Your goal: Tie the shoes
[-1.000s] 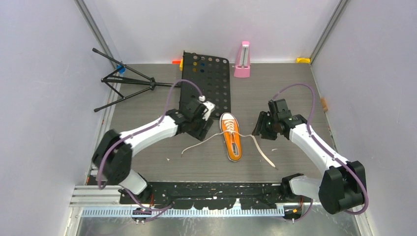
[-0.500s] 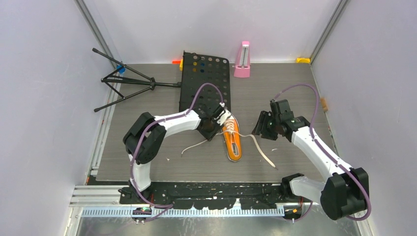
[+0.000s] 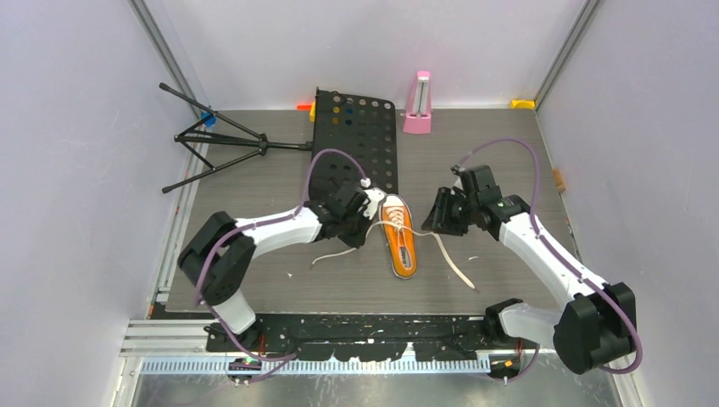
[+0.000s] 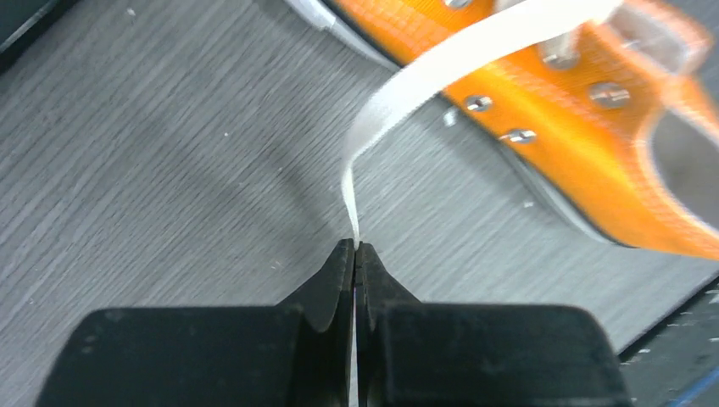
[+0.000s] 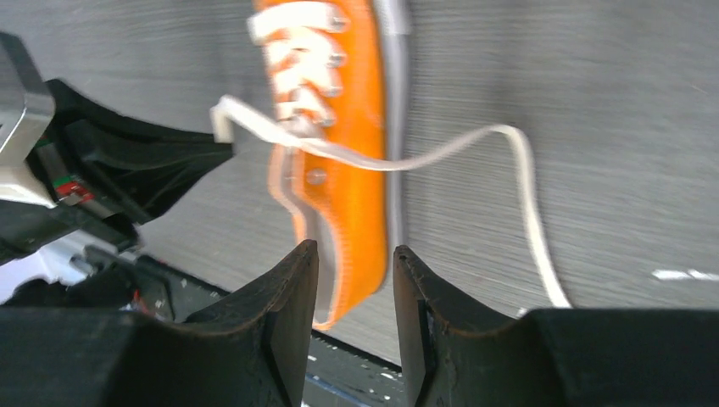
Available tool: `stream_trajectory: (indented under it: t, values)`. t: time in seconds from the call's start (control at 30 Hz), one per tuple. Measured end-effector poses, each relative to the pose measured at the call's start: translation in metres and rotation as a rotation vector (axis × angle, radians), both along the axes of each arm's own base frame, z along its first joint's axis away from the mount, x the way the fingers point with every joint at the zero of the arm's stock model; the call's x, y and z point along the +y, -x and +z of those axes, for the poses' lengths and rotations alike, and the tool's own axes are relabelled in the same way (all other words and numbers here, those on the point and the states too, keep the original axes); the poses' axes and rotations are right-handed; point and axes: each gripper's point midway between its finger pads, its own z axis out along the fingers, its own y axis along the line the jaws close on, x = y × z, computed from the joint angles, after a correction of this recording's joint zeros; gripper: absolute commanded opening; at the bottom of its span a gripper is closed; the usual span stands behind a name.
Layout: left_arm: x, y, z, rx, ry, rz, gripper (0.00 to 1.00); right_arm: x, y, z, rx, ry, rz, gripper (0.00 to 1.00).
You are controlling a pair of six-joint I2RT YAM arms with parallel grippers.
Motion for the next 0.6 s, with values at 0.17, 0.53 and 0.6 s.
stream_trajectory:
  t: [0.17,0.53,0.6]
  values:
    - [-0.020,-0.009,0.039,-0.065,0.252,0.068,0.00,0.050,-0.010,0.037,-0.088,-0.051,0.176,0.53]
    - [-0.053,-0.027,0.085,-0.092,0.544,0.113,0.00,0.091,-0.029,0.031,-0.086,-0.100,0.257,0.62]
    - [-0.056,-0.027,0.087,-0.088,0.563,0.111,0.00,0.094,-0.032,0.026,-0.065,-0.108,0.235,0.63]
